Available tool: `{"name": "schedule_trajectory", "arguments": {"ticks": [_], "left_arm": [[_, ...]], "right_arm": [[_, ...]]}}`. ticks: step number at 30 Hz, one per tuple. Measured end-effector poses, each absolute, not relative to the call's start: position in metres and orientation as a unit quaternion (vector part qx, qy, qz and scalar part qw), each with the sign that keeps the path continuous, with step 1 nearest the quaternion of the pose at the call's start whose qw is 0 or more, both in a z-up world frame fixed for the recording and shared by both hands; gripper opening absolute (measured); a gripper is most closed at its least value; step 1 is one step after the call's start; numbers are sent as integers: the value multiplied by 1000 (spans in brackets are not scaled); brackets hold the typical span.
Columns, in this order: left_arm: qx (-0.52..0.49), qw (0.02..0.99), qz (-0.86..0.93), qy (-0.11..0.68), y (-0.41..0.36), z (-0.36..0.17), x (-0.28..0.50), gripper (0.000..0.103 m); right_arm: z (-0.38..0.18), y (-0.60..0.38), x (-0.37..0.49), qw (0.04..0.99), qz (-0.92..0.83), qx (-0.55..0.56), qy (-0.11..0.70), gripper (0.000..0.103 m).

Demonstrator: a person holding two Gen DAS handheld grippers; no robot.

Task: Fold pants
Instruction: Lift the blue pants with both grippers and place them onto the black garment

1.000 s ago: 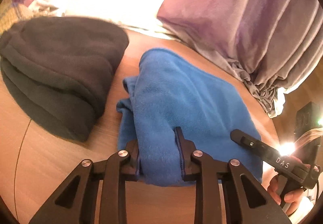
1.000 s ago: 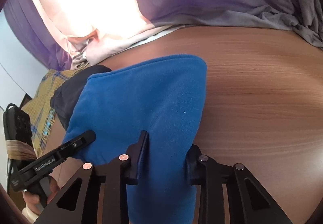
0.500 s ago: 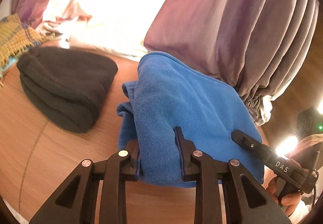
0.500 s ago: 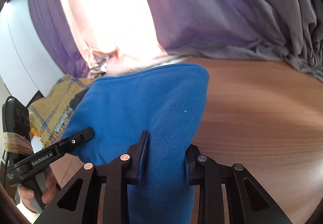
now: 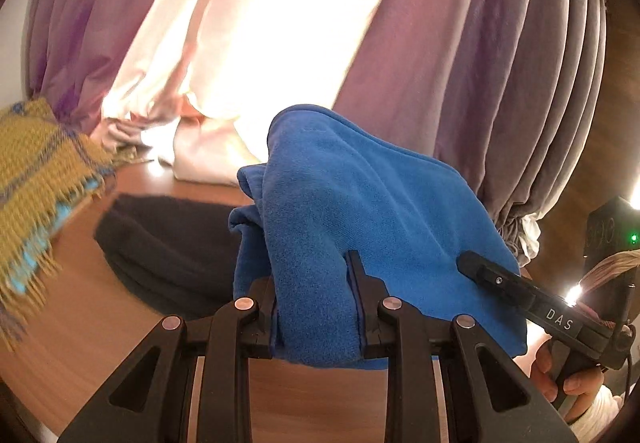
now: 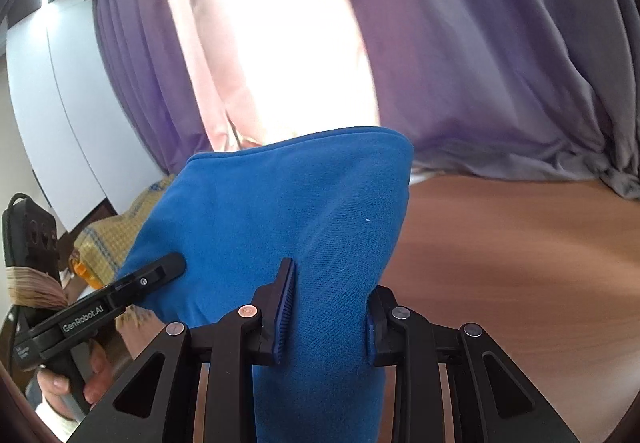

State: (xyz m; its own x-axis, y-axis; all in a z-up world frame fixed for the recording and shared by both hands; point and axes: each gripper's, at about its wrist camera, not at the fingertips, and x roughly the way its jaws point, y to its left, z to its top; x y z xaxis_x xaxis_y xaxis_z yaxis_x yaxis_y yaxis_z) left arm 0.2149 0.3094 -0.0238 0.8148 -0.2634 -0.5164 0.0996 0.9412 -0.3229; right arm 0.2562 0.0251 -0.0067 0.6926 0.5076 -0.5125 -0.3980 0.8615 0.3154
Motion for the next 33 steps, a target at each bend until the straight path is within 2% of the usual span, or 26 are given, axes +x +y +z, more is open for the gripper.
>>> {"name": "schedule_trajectory", "arguments": {"ticks": [8,16,33], "left_arm": [[-106,941,-140,289,400,-11,244,27],[-85,937,-151,304,453,-17,270,27],[-80,917,-154,359,482,-66,328,27]], "right_arm": [[5,115,259,930,212,93,284,29],[0,174,274,936,189,77,287,29],[-42,217,324,917,182,78,345,29]]}}
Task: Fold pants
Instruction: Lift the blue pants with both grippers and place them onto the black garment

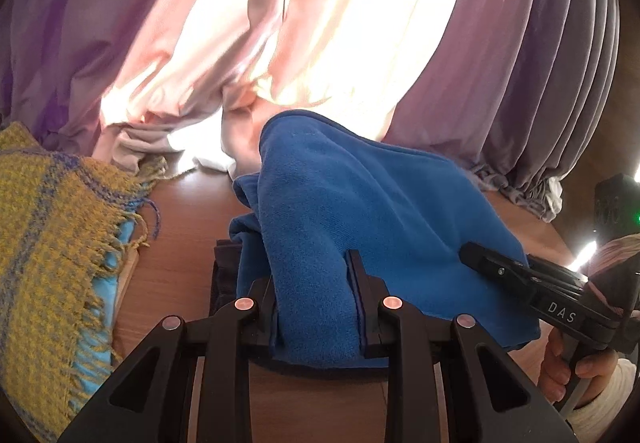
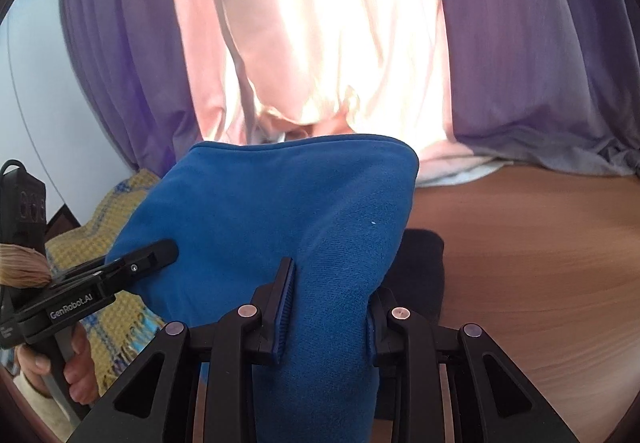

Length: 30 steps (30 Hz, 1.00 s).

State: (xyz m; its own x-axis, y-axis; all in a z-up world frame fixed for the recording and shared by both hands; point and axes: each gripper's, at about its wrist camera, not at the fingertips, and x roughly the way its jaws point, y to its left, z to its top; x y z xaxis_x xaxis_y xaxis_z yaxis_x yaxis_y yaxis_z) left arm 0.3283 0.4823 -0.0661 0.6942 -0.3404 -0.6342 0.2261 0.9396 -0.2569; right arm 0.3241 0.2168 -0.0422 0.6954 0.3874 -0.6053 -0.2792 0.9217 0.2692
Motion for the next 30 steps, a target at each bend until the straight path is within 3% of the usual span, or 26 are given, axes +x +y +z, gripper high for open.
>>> {"name": "schedule_trajectory", "arguments": {"ticks": [15,18,20,22,25,30], "left_arm": [[-50,903,-153,398,478,-112,344,30],[-51,899,-151,407,481,-115,343,35],[-40,902,-143,406,483,-114,341,49],[-29,904,-133,404,486,-110,338,57],[-11,910,-117,398,494,-97,329,62],[34,929,-87,357,500,-62,309,62]], "right_arm": [[-92,224,357,906,174,36,385,30],[-94,221,362,900,182,29,394,33],[-95,218,364,896,184,32,403,37],[-95,215,364,894,179,37,409,40],[-94,216,366,890,178,32,419,41],[-74,215,357,892,153,28,425,41]]}}
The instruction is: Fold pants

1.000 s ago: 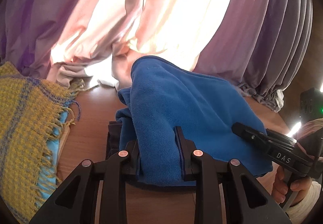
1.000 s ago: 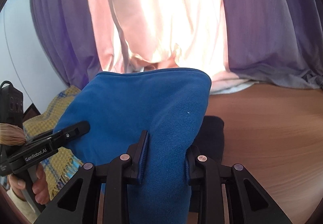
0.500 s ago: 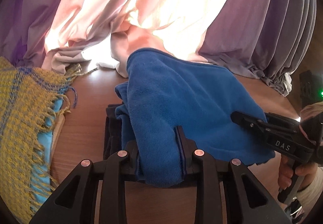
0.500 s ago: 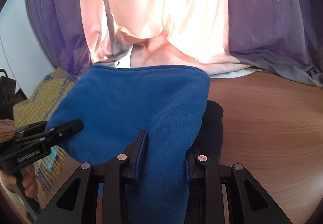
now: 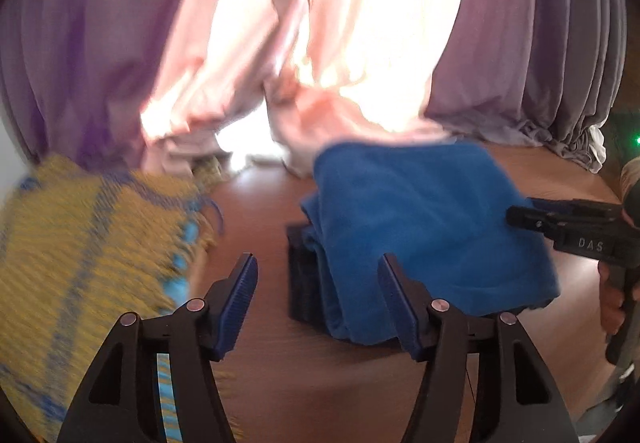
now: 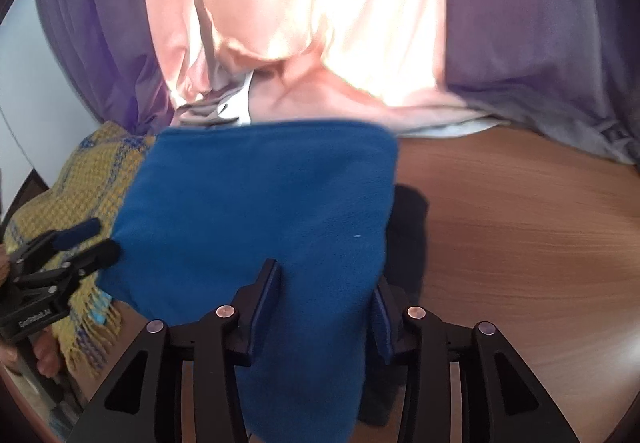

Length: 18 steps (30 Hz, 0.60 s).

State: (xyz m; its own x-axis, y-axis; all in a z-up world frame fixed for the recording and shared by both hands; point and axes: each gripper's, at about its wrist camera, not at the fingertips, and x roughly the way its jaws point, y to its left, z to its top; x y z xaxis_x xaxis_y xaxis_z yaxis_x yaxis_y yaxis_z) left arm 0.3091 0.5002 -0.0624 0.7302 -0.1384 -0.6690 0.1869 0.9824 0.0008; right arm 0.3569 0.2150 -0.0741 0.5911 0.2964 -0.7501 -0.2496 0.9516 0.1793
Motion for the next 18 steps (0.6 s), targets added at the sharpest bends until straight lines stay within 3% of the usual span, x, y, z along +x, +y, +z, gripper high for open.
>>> {"name": "schedule_trajectory", "arguments": {"ticks": [3,6,8,9,10,13,18], "left_arm": [[43,939,-95,329,496,-39,307,62],[44,940,-124,314,487,-26,321,62],[56,936,-156,309,476,-27,334,51],[57,933,-169,312,471,-28,341,47],[56,926,-188,324,467,-33,353,41],[51,910,-199,359,459,-48,379,25],[37,895,-184,406,465,-73,407,14]], "right_arm": [[-44,210,345,916,122,19,381,51],[-17,211,348,931,117,-1,346,52],[-6,213,360,930,136,-4,342,52],[-3,214,369,927,148,1,344,46],[-3,215,377,924,161,3,346,32],[-18,221,407,905,183,4,385,17],[-57,219,436,877,167,24,449,12]]}}
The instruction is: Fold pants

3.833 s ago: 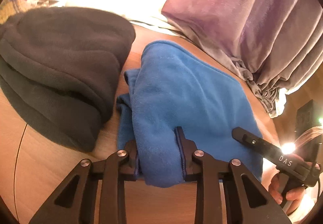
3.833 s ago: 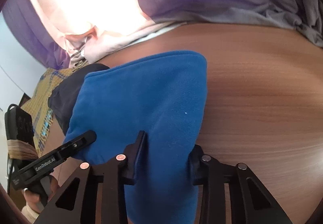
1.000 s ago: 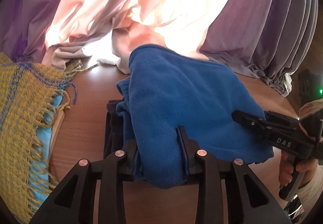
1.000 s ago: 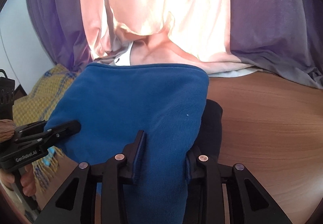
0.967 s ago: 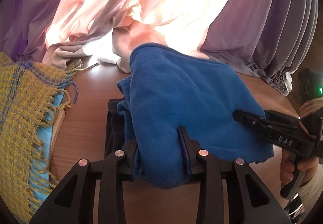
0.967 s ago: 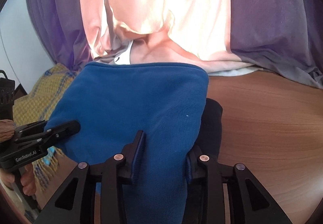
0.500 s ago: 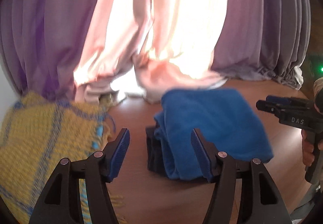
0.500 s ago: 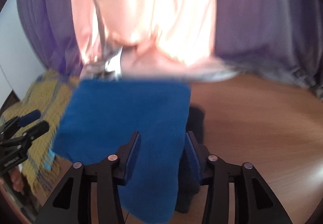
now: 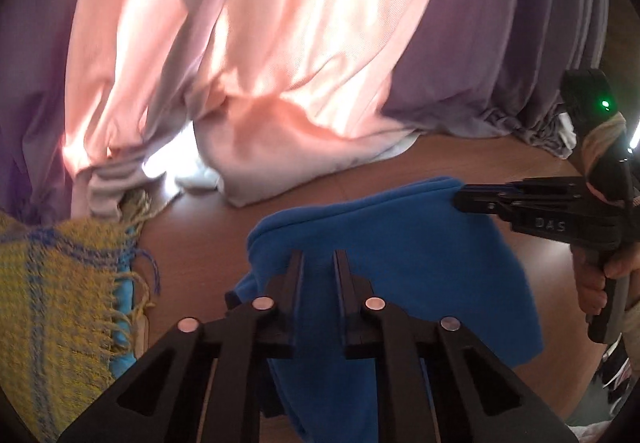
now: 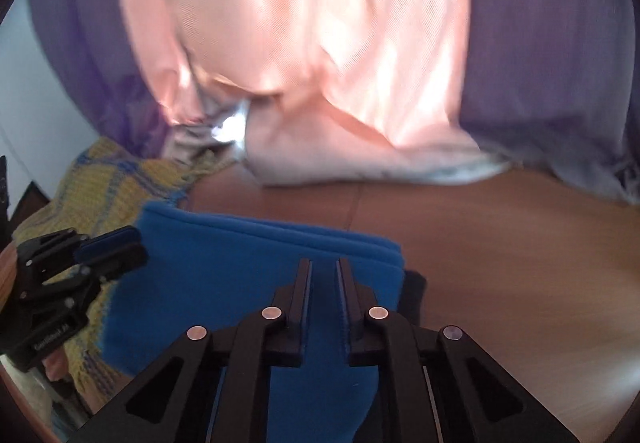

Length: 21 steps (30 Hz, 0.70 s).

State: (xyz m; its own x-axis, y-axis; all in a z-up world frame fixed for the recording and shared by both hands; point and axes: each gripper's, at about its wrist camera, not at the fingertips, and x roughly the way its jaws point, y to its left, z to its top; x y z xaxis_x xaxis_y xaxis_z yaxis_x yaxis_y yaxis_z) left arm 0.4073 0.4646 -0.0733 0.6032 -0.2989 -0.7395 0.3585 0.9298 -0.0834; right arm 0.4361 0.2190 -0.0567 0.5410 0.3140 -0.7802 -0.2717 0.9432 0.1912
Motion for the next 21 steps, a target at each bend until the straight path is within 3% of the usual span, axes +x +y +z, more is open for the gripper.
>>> {"name": "schedule_trajectory", "arguments": {"ticks": [21], "left_arm": [[36,892,-181,412,465,-80,408,15]], "right_arm": [[-80,212,447,870,150,38,469,10]]}}
